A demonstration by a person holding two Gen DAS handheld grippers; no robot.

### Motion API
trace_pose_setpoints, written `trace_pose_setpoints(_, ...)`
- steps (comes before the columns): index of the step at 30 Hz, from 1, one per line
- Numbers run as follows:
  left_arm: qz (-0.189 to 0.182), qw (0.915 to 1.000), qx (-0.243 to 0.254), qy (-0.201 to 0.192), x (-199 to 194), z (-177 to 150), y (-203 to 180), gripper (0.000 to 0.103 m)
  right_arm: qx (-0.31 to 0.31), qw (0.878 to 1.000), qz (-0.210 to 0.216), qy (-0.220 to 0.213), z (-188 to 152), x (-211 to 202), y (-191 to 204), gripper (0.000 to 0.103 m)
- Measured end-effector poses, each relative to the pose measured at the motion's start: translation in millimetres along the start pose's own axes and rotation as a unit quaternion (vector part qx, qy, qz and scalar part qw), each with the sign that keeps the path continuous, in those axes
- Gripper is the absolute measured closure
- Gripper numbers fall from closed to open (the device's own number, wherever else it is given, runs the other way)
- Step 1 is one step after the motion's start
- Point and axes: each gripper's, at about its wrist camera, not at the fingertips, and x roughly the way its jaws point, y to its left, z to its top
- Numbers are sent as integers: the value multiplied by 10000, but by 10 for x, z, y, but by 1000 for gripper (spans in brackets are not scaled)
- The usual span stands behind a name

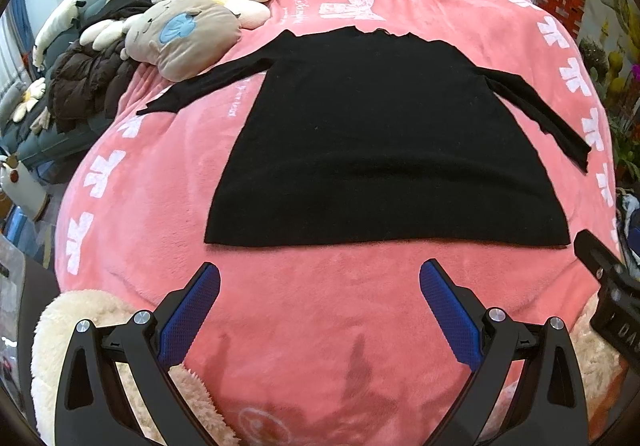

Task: Fold small clothes
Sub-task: 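Grasp the black top's sleeve cuff with the right tool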

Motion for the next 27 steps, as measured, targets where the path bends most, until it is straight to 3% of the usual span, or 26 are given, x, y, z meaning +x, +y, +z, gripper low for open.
trace_pose_setpoints(4, -124, 9999, -3, -63, 22, 125, -6, 6, 200, 9996, 9, -207, 346, 53, -272, 5)
trace_pose_setpoints(10, -240, 9996, 67, -159, 173, 449, -112, 6, 1164, 9929, -248, 16, 941, 693, -1165, 5)
trace_pose_setpoints(14, -289, 9994, 59, -182, 342, 695, -190, 6, 2019, 9790, -182, 215, 1154, 1315, -1881, 5)
trace_pose_setpoints(18, -394, 9991, 15, -154, 548, 908, -290, 6, 2852, 9573, -6, 478, 1233, 1858, -2457, 35)
trace_pose_setpoints(21, -433, 9990, 45, -103, 713, 1036, -389, 6, 3332, 9410, -124, 588, 1260, 2223, -2831, 34)
trace_pose_setpoints(25, -520, 9986, 84, -5, 899, 1145, -493, 6, 3371, 9377, -434, 719, 1309, 2580, -3043, 34)
trace_pose_setpoints(27, -547, 9985, 94, 21, 969, 1171, -527, 6, 3561, 9288, -586, 840, 1259, 2783, -3197, 34)
